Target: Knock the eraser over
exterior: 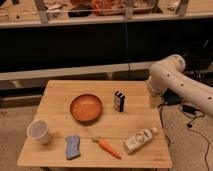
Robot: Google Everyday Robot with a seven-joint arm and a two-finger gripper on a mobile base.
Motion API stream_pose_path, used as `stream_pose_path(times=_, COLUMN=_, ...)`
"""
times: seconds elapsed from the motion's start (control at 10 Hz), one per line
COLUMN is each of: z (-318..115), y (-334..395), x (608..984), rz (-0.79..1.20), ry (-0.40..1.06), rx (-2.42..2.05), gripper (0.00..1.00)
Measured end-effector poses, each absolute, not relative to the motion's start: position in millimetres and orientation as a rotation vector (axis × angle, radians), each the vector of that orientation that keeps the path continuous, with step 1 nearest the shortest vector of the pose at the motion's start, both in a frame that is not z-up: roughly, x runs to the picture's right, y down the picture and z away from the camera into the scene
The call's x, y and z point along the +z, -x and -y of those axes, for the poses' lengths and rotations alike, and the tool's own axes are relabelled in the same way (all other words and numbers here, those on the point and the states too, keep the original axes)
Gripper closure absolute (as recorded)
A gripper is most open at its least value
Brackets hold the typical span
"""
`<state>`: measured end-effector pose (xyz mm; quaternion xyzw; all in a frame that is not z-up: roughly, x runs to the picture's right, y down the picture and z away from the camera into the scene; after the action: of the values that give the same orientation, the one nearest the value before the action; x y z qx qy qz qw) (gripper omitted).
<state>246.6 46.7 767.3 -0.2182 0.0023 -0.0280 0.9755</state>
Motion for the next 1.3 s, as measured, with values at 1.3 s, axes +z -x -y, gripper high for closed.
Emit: stream_pose_path(times=1.3, z=-48, y=-220, x=785, rz=0.029, ry=0.418, rx=-0.106, gripper=0.2)
